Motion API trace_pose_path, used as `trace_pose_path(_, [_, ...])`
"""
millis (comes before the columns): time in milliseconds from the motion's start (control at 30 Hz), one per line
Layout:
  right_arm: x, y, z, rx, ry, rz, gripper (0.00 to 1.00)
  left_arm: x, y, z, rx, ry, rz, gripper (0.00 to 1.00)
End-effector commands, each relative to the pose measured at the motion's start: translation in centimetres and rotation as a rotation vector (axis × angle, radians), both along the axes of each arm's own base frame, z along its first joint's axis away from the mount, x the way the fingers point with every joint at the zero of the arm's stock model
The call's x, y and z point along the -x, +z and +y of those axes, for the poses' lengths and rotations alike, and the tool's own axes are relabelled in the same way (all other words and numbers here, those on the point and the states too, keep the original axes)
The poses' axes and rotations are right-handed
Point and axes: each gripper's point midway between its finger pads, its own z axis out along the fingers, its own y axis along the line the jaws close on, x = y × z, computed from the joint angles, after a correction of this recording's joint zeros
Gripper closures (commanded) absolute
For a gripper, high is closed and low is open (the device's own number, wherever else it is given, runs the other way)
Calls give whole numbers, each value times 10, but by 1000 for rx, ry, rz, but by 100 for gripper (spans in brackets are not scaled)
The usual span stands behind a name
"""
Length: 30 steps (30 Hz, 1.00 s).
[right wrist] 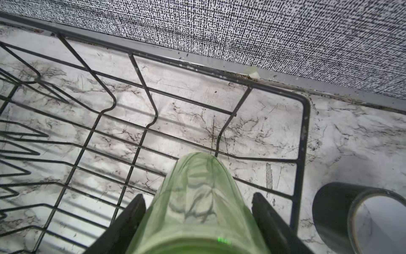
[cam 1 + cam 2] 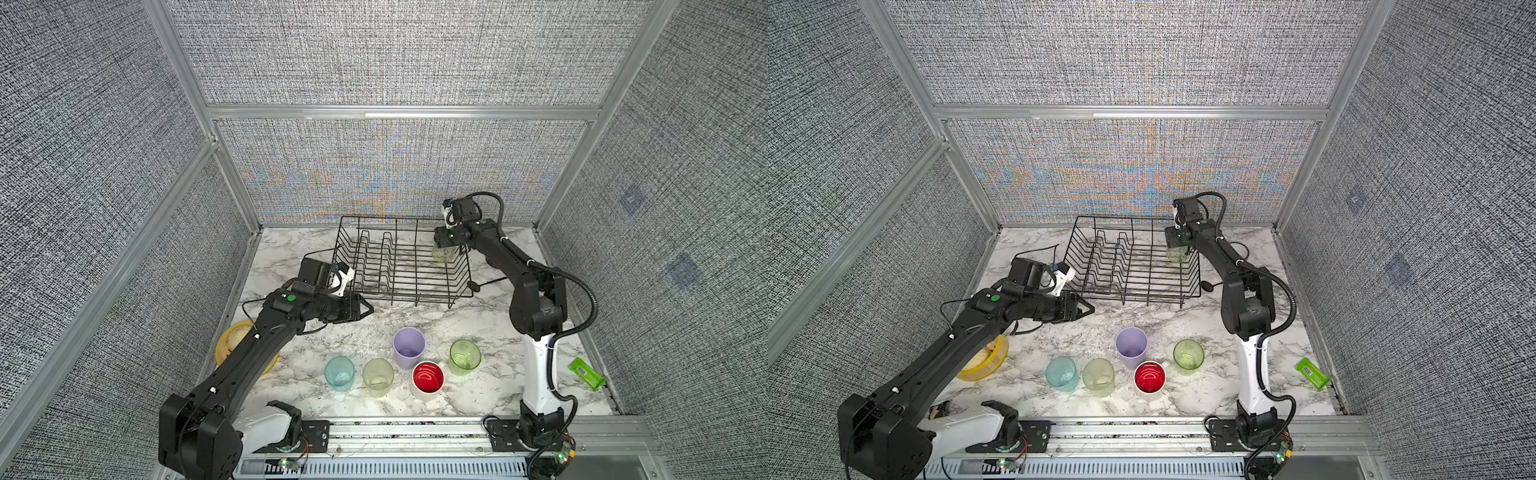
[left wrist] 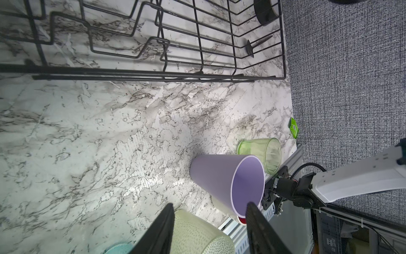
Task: Load cups into a dish rack
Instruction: Place the cup upside down at the dish rack.
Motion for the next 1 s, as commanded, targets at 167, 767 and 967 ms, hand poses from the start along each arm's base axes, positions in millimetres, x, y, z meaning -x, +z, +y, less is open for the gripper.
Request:
trace_pose_path(167, [-13, -21, -2, -15, -41, 32, 29, 4, -7, -15, -9, -36, -17, 46])
trace_pose_path(767, [37, 79, -14, -78, -54, -38, 1, 4, -30, -59, -112, -142, -10, 42])
trace_pose_path(967, [109, 97, -36, -118, -92, -52, 1, 9, -38, -73, -195, -198, -20, 41])
